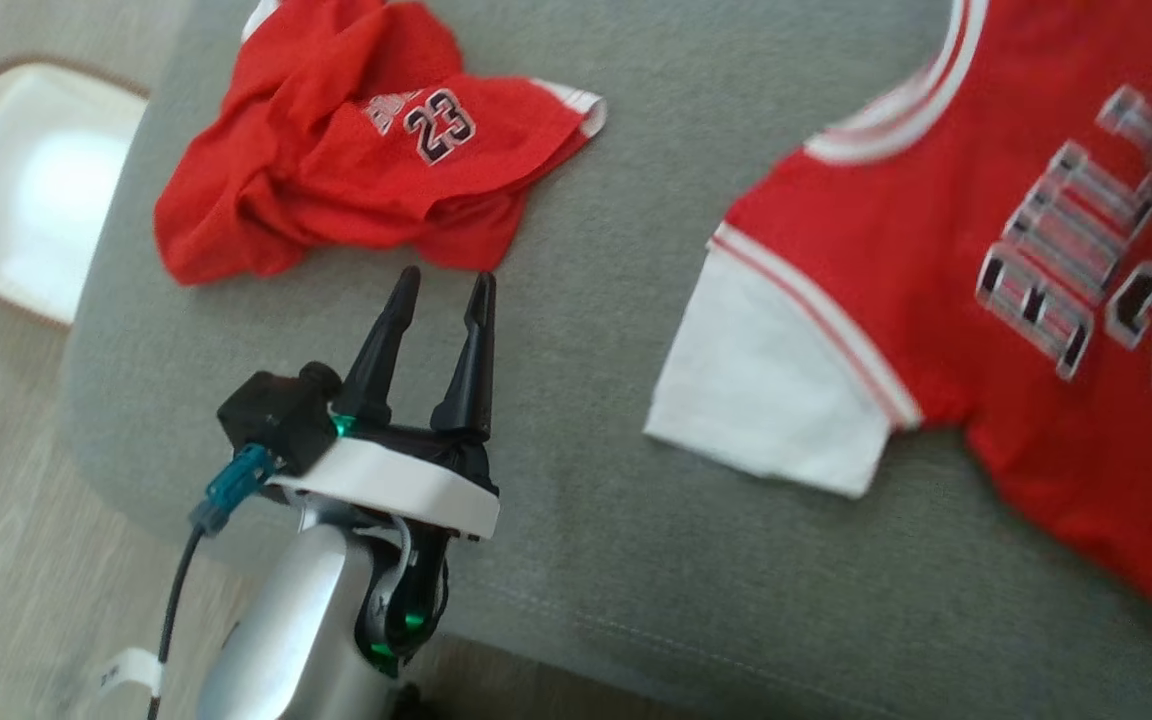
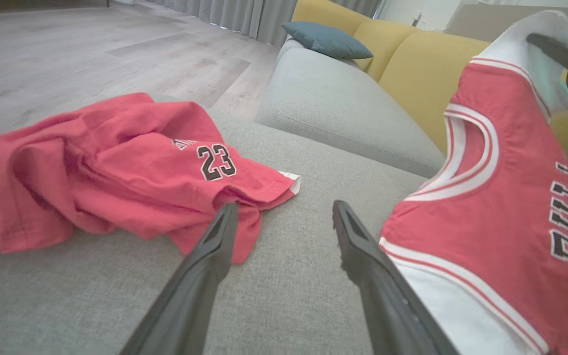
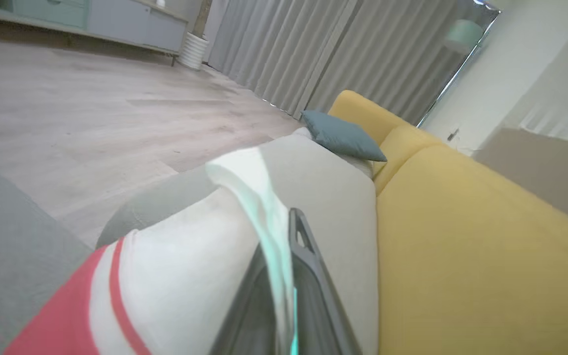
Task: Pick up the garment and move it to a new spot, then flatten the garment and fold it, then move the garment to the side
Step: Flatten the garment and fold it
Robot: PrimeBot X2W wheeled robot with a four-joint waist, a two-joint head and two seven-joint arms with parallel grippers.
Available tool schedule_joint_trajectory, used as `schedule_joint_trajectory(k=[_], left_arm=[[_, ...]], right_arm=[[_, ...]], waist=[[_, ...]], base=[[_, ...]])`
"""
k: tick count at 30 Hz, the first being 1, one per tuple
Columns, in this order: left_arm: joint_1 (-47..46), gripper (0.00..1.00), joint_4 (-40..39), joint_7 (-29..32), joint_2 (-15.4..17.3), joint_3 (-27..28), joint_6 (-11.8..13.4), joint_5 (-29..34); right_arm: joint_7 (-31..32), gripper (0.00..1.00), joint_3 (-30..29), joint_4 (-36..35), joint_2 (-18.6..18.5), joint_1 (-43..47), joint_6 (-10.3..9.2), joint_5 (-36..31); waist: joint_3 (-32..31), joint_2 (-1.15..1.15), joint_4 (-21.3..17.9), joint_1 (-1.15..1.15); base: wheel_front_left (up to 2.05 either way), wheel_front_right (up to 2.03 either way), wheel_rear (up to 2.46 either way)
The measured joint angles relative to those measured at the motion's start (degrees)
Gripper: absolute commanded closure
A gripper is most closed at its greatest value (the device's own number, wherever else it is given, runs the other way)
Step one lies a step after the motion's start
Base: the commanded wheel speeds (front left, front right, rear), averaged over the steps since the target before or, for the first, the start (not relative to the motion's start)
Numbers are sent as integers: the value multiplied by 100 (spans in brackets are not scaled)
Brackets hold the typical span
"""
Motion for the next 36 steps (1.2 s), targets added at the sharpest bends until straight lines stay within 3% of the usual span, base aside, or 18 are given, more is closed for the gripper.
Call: schedule_joint_trajectory(k=[5, 11, 12, 13, 24, 36], left_arm=[[-18, 0, -4, 0, -2, -18, 23, -111], [-118, 0, -22, 0, -8, -25, 25, -156], [-119, 0, -22, 0, -9, -27, 26, -175], [-119, 0, -21, 0, -9, -30, 44, -194], [-195, 0, 13, 0, -22, 112, 38, -4], [212, 0, 77, 0, -18, 400, -7, 316]], right_arm=[[-8, 100, 512, 447, -235, -781, 0, -388], [-230, 100, 552, 716, -305, -1264, 0, -691], [-270, 19, 519, 749, -302, -1299, 0, -744], [-290, 0, 467, 797, -283, -1314, 0, -786], [-670, 0, -92, 1355, 107, -827, 0, -871], [-1258, 0, -730, 1269, 939, 920, 0, -113]], waist=[[225, 0, 216, 0], [394, 0, 321, 0], [412, 0, 323, 0], [419, 0, 314, 0], [123, 0, -54, 0], [-811, 0, -719, 0]], base=[[0, 0, 0], [0, 0, 0], [0, 0, 0], [0, 0, 0], [0, 0, 0], [0, 0, 0]])
